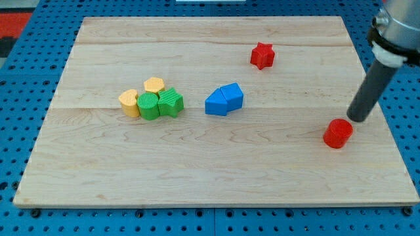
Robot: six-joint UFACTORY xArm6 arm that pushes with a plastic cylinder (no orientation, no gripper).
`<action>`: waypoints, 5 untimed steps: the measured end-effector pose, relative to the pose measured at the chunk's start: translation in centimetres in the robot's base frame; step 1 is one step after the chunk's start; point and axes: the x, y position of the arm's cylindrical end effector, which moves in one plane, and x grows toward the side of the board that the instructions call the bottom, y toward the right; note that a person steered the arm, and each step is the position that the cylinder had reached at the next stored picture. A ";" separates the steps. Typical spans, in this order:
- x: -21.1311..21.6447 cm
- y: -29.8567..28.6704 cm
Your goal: Slide the red star slightly down
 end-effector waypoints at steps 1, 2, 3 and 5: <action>1.2 -2.8; 0.1 -4.5; -8.7 -4.5; -21.7 -11.7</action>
